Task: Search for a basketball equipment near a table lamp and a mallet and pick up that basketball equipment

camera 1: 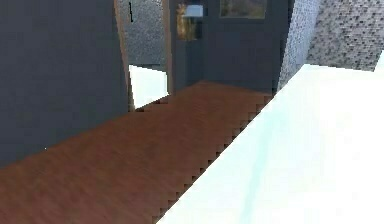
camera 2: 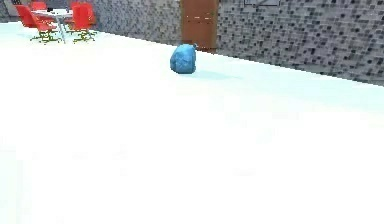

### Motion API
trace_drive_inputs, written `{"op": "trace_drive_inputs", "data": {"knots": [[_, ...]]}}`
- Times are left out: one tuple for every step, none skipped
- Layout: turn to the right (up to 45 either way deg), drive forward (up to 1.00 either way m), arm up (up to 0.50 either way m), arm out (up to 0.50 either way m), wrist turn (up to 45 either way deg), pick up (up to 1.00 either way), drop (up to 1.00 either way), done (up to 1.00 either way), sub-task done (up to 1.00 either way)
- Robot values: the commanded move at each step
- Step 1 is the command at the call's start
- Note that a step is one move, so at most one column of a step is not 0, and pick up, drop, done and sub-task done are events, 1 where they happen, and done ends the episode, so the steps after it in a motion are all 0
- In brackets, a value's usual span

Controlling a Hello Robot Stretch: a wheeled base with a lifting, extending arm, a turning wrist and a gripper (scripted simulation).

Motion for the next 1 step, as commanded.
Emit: {"op": "trace_drive_inputs", "data": {"knots": [[0.0, 1.0, 0.0, 0.0, 0.0, 0.0, 0.0, 0.0, 0.0]]}}
